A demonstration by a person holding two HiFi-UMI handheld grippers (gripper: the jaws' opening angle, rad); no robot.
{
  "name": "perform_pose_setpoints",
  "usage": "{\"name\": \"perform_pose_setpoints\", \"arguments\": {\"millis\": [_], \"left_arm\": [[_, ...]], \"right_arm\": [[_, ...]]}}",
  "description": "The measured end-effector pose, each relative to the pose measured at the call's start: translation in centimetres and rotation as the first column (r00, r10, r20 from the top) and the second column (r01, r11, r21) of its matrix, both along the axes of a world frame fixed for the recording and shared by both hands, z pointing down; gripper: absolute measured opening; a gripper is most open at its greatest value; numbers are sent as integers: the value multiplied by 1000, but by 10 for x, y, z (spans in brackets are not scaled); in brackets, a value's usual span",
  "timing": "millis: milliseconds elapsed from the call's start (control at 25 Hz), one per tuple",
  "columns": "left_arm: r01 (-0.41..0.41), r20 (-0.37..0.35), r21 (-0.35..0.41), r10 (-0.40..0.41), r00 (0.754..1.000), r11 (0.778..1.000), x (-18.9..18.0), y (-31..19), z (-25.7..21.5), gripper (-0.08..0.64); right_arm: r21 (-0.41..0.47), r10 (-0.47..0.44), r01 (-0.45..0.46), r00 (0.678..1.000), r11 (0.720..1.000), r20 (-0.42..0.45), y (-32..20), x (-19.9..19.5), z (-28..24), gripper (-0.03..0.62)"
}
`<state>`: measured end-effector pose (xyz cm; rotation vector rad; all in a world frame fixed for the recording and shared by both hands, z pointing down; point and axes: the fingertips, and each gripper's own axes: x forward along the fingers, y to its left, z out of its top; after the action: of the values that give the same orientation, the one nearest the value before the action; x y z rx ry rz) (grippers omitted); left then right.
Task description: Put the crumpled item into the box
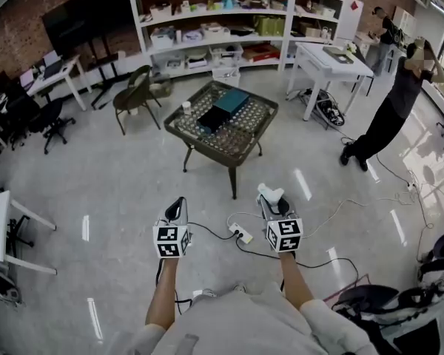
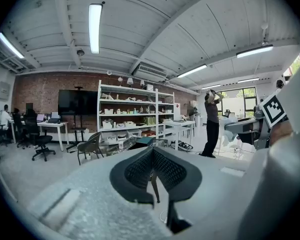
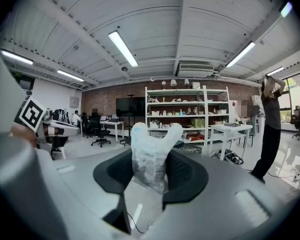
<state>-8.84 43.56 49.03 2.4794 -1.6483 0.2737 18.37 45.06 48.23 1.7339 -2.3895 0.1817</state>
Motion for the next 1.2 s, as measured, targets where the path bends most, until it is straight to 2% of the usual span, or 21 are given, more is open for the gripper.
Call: {"name": "perform_pose_setpoints", "arguments": {"millis": [520, 880, 1200], "left_arm": [[38, 33, 0, -37, 999, 999, 31, -24, 5, 6], [71, 45, -37, -69, 997, 997, 24, -33, 21, 6], [52, 30, -56, -51, 998, 997, 17, -95, 41, 6]], "right_arm": [[-4, -58, 58, 998, 998, -13, -28, 21, 13, 161], [-25, -88, 88, 996, 996, -1, -52, 18, 26, 166], [-33, -83, 83, 996, 996, -12, -113, 6, 39, 166]]}}
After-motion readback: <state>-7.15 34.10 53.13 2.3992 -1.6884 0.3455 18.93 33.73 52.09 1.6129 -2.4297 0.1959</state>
